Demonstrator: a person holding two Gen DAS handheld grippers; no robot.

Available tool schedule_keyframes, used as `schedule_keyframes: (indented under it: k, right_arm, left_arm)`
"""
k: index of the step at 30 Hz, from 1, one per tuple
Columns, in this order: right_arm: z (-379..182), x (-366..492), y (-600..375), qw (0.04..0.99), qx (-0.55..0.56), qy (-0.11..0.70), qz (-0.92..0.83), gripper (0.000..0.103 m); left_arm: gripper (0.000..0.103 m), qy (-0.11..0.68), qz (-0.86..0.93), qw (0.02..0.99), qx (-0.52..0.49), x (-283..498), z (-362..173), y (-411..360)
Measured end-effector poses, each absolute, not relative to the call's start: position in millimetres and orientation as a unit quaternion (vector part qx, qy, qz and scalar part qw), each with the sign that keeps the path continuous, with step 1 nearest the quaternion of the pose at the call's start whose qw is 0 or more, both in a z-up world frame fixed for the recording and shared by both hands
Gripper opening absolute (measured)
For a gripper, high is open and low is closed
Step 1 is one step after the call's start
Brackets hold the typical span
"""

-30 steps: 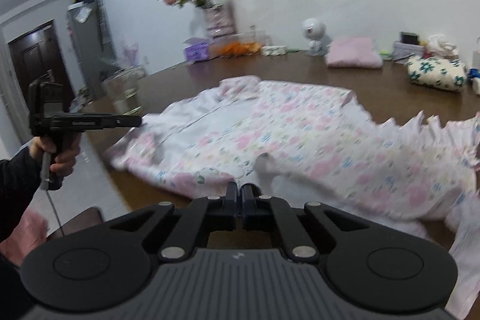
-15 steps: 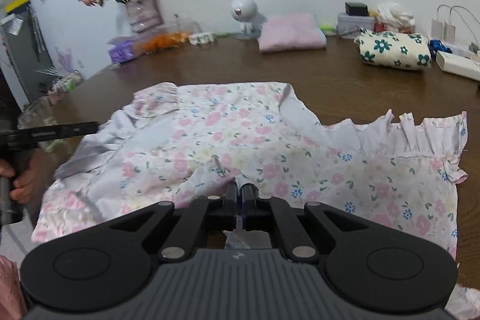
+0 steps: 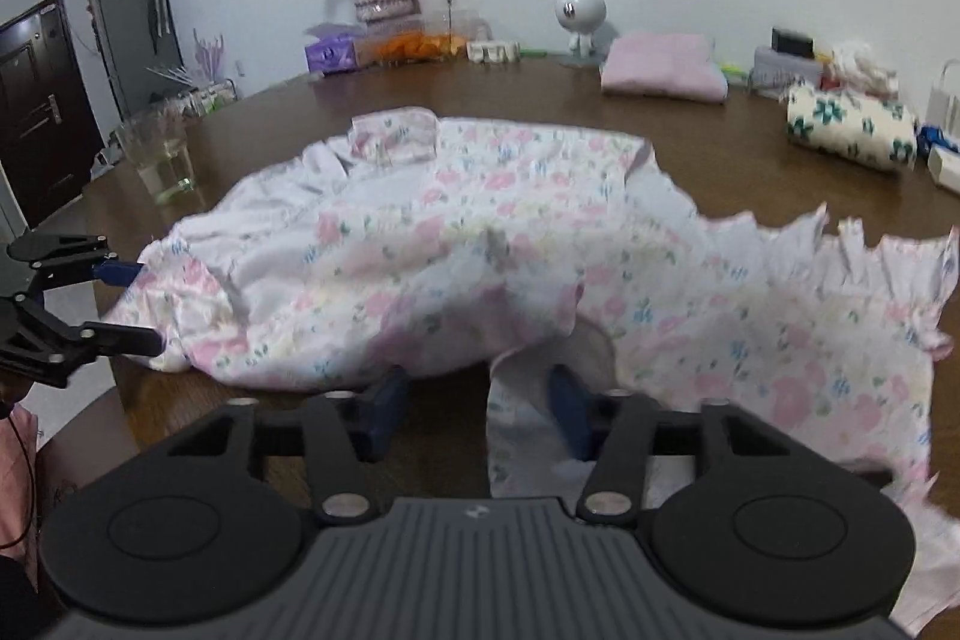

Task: Fold clothes

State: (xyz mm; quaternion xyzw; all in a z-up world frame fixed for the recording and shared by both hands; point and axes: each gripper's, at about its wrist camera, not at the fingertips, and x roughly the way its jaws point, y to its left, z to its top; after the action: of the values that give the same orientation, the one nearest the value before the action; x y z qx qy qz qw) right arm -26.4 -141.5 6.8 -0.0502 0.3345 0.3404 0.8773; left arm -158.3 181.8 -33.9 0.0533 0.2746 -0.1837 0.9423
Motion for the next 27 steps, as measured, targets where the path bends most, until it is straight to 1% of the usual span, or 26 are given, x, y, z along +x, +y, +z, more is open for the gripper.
schedule_keyframes:
  k: [1,2,3,4,7,10,13,16,19,25,27]
  right_arm:
    - [4,-27,-141,0.878,-0.049,0.334,0.34,0.023]
    - [1,-27,-140,0.878,-0.048,0.333,0.34,0.016]
    - [2,-31,-140,0.878,-0.047,0.332,0.341,0.012]
    - [3,-34,-140,0.875,-0.048,0.333,0.347,0.005]
    - [5,-47,-144,0.867,-0.047,0.334,0.367,0.002]
    - [9,-66,-153,0.858,-0.043,0.331,0.391,0.001]
    - [18,-83,-161,0.848,-0.028,0.323,0.419,0.001]
    - [32,-81,-167,0.842,0.0,0.313,0.439,0.001]
    - [39,-65,-169,0.843,0.017,0.313,0.437,0.001]
    - [43,-34,-163,0.856,0.023,0.323,0.403,0.001]
    - [41,-27,-165,0.87,0.032,0.322,0.373,0.003]
  left_arm:
    - [0.022,0.273,-0.182,0.944,0.043,-157,-34,186]
    - [0.008,0.274,-0.175,0.945,0.036,-154,-33,190]
    - [0.003,0.277,-0.171,0.945,0.023,-151,-33,196]
    - [0.002,0.279,-0.171,0.945,0.006,-151,-33,203]
    - [0.0,0.259,-0.149,0.953,-0.054,-153,-33,221]
    - [0.0,0.235,-0.13,0.955,-0.123,-157,-24,238]
    - [0.0,0.206,-0.124,0.957,-0.161,-157,-10,246]
    - [0.0,0.182,-0.119,0.962,-0.165,-141,6,247]
    - [0.0,0.181,-0.102,0.968,-0.143,-115,16,243]
    - [0.0,0.204,-0.087,0.962,-0.162,-70,30,247]
    - [0.0,0.209,-0.098,0.959,-0.164,-72,33,245]
